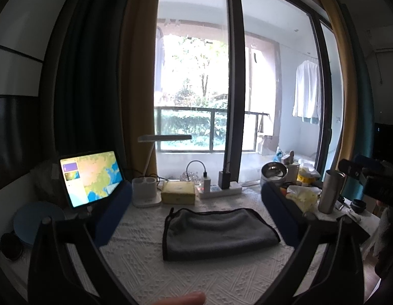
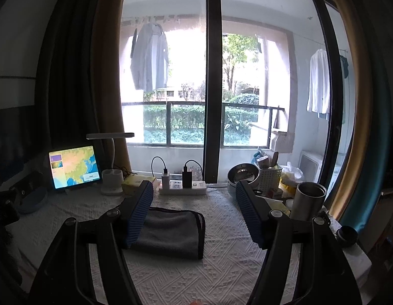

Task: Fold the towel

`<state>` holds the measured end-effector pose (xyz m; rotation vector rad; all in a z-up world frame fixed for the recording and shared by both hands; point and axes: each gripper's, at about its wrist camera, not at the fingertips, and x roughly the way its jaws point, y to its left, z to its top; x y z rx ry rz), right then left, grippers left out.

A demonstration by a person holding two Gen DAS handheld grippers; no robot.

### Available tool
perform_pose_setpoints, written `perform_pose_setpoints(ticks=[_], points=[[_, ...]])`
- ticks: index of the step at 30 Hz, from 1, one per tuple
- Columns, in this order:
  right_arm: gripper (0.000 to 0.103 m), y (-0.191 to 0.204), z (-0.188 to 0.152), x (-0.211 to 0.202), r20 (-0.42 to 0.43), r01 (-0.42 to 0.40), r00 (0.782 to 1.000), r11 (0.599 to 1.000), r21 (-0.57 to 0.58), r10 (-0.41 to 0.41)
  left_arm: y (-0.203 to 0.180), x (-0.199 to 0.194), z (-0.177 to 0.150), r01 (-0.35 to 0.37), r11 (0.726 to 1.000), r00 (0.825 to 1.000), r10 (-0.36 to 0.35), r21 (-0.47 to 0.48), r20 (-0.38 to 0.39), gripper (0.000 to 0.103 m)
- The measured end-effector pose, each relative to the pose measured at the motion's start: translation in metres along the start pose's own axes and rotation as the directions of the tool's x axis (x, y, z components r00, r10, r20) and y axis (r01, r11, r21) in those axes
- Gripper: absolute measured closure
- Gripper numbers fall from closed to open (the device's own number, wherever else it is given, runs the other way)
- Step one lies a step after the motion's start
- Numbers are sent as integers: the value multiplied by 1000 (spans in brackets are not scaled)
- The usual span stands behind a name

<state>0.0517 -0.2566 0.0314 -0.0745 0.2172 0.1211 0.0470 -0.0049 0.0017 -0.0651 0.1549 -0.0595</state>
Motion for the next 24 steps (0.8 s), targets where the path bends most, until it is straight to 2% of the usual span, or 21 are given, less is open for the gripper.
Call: perform_pose_setpoints(ticks=[24], points=[[32,1,-5,7,-16,-2,1000,1000,2,2,-2,1,-4,20,1000,999,-20,-6,-27,1]])
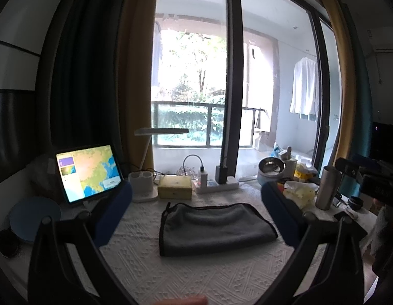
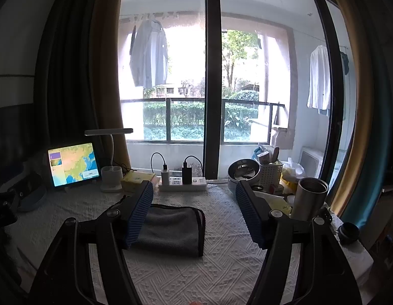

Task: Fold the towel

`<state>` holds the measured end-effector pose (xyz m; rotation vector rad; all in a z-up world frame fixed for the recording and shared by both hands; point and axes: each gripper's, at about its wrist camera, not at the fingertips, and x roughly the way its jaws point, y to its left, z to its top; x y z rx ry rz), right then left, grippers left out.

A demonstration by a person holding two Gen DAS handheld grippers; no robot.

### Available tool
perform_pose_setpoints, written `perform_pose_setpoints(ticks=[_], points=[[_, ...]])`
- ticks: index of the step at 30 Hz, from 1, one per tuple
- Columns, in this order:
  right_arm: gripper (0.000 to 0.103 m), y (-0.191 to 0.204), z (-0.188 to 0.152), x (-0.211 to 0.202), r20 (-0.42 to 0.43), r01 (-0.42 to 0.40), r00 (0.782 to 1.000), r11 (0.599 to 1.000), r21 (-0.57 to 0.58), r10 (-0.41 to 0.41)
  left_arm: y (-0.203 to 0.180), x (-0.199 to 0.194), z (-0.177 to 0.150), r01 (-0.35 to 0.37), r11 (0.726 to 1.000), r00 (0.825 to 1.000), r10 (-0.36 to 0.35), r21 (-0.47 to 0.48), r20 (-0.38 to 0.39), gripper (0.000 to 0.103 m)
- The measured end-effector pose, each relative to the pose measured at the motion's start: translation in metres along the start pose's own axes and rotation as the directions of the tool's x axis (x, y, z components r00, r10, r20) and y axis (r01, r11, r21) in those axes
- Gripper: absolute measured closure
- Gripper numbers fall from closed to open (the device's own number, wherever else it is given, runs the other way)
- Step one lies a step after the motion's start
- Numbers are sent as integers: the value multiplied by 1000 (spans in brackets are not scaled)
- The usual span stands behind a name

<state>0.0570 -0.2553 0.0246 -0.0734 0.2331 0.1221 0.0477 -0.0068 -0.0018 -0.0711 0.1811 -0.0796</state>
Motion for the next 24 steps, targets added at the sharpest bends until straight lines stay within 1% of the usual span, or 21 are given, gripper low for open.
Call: perform_pose_setpoints(ticks=[24], points=[[32,1,-2,1,-4,-2,1000,1000,1,2,0,-1,-1,1,1000,1000,-1,0,1,1]])
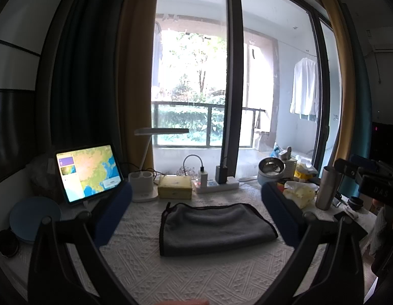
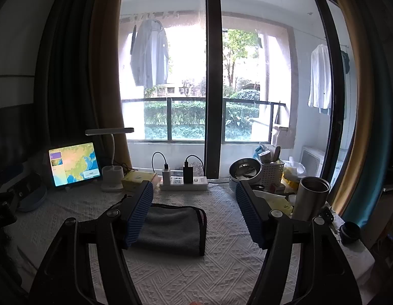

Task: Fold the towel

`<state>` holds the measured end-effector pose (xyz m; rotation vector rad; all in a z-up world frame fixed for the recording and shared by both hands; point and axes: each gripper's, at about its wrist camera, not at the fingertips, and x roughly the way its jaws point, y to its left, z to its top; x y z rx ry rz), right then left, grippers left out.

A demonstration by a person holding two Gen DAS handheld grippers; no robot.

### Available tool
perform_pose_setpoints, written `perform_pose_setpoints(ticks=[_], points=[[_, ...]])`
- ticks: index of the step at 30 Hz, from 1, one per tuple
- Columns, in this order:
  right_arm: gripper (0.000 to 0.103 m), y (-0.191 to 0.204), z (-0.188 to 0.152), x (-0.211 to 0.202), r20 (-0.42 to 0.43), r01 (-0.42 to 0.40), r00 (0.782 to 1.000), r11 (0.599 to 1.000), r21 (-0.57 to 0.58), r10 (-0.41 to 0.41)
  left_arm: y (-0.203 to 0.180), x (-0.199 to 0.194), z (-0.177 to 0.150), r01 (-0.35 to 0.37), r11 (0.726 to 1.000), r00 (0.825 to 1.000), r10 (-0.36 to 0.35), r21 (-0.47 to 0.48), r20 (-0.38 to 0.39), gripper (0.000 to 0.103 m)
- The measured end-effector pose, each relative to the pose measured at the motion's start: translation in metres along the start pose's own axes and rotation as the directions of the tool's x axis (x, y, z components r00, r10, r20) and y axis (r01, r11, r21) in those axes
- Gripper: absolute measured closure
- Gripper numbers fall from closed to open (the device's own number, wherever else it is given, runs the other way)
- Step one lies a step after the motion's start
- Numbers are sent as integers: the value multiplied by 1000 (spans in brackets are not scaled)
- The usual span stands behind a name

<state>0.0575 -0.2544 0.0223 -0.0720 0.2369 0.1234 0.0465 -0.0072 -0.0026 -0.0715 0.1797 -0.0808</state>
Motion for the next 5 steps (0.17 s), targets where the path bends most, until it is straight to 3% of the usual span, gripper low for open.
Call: perform_pose_setpoints(ticks=[5], points=[[32,0,0,0,0,0,1000,1000,1,0,-2,0,0,5,1000,1000,-5,11,5,1]])
